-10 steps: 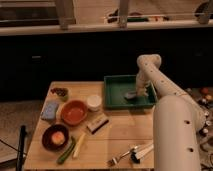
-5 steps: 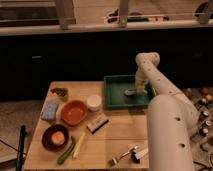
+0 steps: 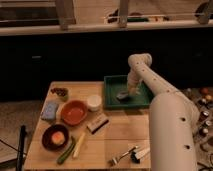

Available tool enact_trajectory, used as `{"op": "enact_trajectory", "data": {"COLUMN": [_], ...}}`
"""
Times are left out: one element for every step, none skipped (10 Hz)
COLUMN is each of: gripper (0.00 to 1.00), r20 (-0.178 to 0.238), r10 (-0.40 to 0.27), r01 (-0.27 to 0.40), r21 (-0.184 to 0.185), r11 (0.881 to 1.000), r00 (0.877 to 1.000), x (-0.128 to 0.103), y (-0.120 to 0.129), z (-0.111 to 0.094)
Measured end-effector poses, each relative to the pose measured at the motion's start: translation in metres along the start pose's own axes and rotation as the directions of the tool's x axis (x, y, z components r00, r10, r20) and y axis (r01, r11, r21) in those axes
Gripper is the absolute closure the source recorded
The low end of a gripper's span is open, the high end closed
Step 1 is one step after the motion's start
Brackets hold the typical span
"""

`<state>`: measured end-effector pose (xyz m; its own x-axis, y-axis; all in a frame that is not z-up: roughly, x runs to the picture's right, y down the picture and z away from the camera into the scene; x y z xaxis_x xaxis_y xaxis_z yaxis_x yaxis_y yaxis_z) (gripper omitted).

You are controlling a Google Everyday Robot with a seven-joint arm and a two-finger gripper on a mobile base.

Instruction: Wipe tray with towel

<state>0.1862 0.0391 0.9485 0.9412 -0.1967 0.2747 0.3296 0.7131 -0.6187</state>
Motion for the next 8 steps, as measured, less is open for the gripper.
{"op": "enact_trajectory", "data": {"gripper": [1.00, 1.00, 1.00, 1.00, 1.00, 1.00, 1.00, 1.00], "r20": [0.002, 0.001, 0.001, -0.003, -0.006, -0.014, -0.023, -0.031], "r10": [-0.028, -0.042, -0.050, -0.049, -0.045, -0.027, 0.004, 0.031], "r01": [0.028, 0.042, 0.050, 0.049, 0.044, 0.026, -0.006, -0.033], "r21": [-0.025, -0.043, -0.067, -0.076, -0.091, -0.092, -0.082, -0.072], "r11": [0.999, 0.998, 0.996, 0.996, 0.995, 0.995, 0.997, 0.997], "r00": [1.000, 0.999, 0.999, 0.999, 0.999, 1.000, 1.000, 0.999], "x": [-0.001, 0.001, 0.008, 0.014, 0.023, 0.033, 0.043, 0.051], "y": [0.009, 0.015, 0.023, 0.027, 0.034, 0.037, 0.037, 0.035], "z": [0.002, 0.003, 0.004, 0.004, 0.004, 0.003, 0.002, 0.001]}}
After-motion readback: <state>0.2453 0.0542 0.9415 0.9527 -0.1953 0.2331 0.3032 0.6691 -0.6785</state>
